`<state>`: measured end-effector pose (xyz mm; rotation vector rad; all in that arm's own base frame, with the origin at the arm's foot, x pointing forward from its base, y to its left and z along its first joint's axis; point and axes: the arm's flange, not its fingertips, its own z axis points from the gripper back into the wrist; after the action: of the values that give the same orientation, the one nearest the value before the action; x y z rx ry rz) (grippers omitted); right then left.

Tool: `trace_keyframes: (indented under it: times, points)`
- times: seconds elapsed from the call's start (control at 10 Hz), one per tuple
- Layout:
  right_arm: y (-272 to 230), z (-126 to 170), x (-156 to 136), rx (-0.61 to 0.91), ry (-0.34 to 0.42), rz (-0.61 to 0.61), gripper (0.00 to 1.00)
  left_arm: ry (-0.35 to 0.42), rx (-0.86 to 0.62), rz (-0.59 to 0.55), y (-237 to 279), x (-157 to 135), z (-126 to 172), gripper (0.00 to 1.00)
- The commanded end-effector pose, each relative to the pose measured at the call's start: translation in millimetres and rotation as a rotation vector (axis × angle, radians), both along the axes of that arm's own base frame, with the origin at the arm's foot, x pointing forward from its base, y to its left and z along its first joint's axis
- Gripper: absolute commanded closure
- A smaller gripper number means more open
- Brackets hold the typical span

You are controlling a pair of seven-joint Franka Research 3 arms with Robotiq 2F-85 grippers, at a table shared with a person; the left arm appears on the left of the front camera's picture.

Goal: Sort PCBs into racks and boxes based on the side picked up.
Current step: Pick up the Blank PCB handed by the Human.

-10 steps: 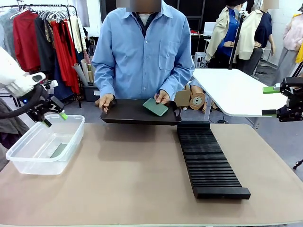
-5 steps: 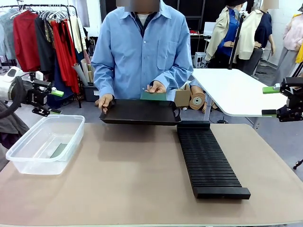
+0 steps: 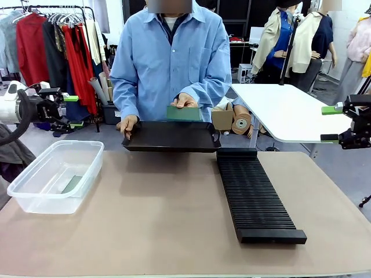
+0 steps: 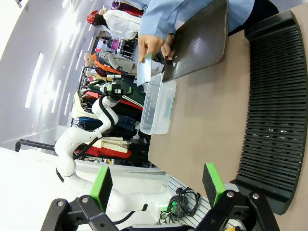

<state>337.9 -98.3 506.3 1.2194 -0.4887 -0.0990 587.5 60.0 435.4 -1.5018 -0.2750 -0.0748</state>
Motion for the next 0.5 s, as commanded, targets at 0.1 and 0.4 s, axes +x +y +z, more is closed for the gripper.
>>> trace_keyframes:
  times: [0.1, 0.4]
  points:
    - [-0.5, 2.3, 1.1, 0.007, -0.017, 0.004, 0.0, 0.0, 0.0, 0.0, 0.0, 0.0, 0.0, 0.0]
    - [-0.5, 2.3, 1.1, 0.007, -0.017, 0.004, 0.0, 0.0, 0.0, 0.0, 0.0, 0.0, 0.0, 0.0]
